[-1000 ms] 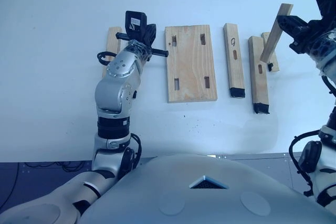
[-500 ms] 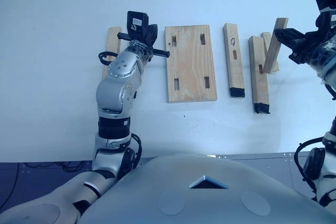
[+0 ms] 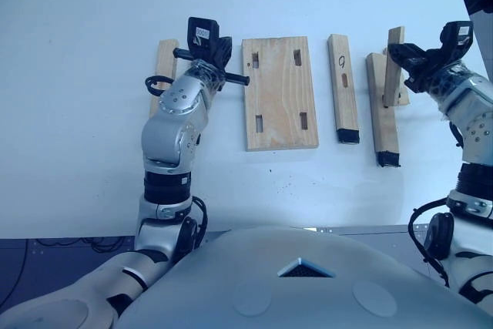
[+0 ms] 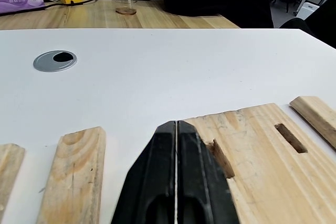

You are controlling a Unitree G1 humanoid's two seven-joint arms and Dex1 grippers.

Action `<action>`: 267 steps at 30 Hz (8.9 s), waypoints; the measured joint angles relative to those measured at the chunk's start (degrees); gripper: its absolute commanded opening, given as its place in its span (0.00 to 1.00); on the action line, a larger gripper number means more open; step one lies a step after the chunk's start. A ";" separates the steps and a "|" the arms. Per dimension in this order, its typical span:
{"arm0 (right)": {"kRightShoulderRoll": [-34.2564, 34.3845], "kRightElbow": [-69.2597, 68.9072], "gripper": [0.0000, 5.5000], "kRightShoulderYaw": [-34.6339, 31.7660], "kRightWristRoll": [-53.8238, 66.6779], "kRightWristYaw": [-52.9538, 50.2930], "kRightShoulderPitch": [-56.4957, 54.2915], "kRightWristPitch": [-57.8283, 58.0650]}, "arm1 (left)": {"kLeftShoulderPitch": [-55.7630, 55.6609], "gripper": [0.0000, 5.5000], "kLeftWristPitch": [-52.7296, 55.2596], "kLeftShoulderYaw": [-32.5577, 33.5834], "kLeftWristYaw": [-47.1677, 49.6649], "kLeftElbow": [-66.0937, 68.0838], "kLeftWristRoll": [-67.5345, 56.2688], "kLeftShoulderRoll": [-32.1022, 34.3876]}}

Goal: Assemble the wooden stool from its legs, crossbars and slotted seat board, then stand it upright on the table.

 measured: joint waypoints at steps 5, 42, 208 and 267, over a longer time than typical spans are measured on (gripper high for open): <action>2.51 3.52 0.07 0.77 -3.41 -1.74 -0.54 -7.11 | 0.00 0.00 0.00 -0.67 -0.27 0.23 0.02 0.03; 28.96 -9.63 0.07 0.59 9.67 -24.64 -25.92 -3.35 | -26.65 0.00 17.67 -4.58 -9.78 4.56 -17.72 -3.87; -9.32 13.51 0.37 8.12 -13.42 25.63 11.68 -26.51 | -4.11 0.00 -5.52 13.16 3.66 6.41 -5.30 -1.84; -0.57 -14.84 0.37 14.76 20.57 34.50 -17.16 8.94 | -13.19 0.38 3.28 15.38 -40.27 1.86 -58.81 15.93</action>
